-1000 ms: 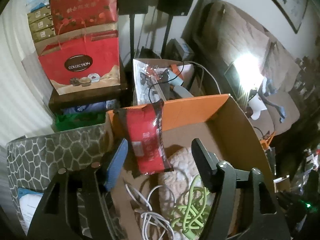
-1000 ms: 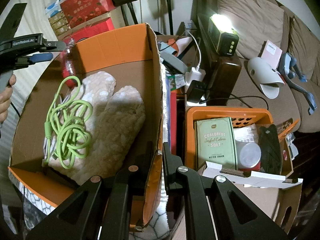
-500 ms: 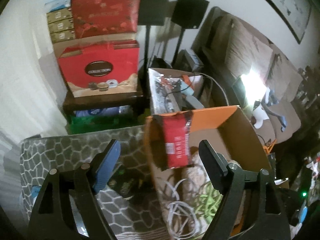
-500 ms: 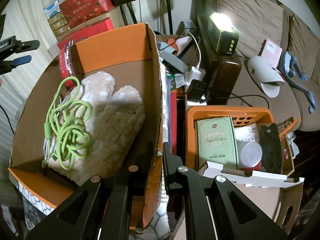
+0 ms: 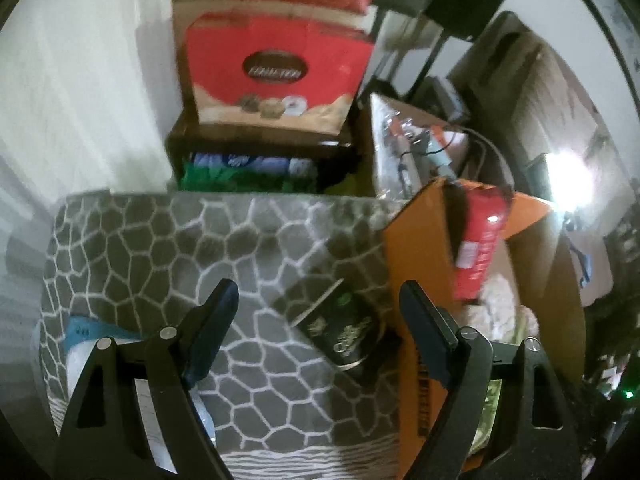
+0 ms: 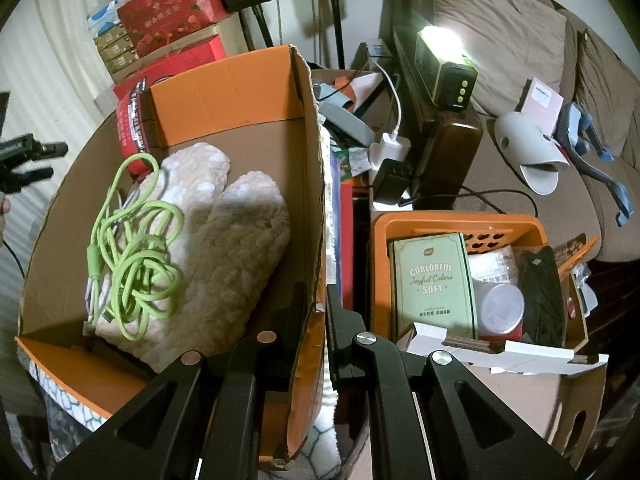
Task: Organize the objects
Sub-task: 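Move the left gripper to the black Carefree tissue box and grasp it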
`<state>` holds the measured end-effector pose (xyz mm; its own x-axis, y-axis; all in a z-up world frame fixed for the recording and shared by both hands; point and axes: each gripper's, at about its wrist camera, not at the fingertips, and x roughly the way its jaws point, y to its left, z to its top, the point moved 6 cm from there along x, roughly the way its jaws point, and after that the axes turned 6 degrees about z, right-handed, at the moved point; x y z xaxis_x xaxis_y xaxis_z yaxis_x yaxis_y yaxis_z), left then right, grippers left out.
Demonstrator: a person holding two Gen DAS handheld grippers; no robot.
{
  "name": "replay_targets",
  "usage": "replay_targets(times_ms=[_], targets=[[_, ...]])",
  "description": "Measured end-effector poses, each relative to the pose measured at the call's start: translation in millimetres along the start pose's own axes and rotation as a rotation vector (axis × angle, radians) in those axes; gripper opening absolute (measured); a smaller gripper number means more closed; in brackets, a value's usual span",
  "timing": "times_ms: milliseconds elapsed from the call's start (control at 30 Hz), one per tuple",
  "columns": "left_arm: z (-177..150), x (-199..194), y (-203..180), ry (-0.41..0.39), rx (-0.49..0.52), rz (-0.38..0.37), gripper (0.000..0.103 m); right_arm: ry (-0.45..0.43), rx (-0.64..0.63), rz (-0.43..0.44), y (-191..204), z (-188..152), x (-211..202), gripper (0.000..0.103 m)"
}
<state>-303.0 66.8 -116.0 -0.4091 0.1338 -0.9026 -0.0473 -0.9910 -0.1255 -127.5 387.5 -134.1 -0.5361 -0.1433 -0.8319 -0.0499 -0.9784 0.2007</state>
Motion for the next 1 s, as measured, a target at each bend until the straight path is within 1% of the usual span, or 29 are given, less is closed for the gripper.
replay_targets(times_ms=[67,133,233,300,400,500,533,633,667,733,867,1000], targets=[[-6,10,5,0.026,-0.013,0.0,0.081,0.0,-0.001,-0.001,0,0,0,0.008],[-11,18,8,0.048,-0.02,-0.018,0.08,0.0,-0.001,-0.001,-1,0,0,0.008],[-17,25,7,0.06,0.006,-0.053,0.08,0.0,-0.001,-0.001,-1,0,0,0.008],[-20,25,0,0.047,0.078,-0.087,0.08,0.001,-0.001,0.0,-1,0,0,0.008],[-26,21,-8,0.024,0.182,-0.114,0.08,0.001,-0.001,-0.001,-1,0,0,0.008],[-32,19,-13,0.025,0.27,-0.17,0.081,0.0,-0.001,-0.001,-1,0,0,0.008],[-34,19,-15,0.023,0.3,-0.178,0.083,0.0,-0.001,-0.001,-1,0,0,0.008],[-41,17,-16,-0.019,0.394,-0.17,0.084,0.001,-0.001,-0.001,-1,0,0,0.008],[-43,16,-17,-0.027,0.422,-0.178,0.084,0.001,-0.002,-0.002,-1,0,0,0.008],[-50,16,-20,-0.026,0.474,-0.198,0.084,0.001,-0.002,-0.002,-1,0,0,0.009],[-61,20,-31,-0.027,0.569,-0.201,0.084,0.002,-0.003,-0.007,-3,-2,2,0.009],[-65,28,-40,-0.017,0.618,-0.167,0.084,0.003,-0.003,-0.006,-3,-3,2,0.009]])
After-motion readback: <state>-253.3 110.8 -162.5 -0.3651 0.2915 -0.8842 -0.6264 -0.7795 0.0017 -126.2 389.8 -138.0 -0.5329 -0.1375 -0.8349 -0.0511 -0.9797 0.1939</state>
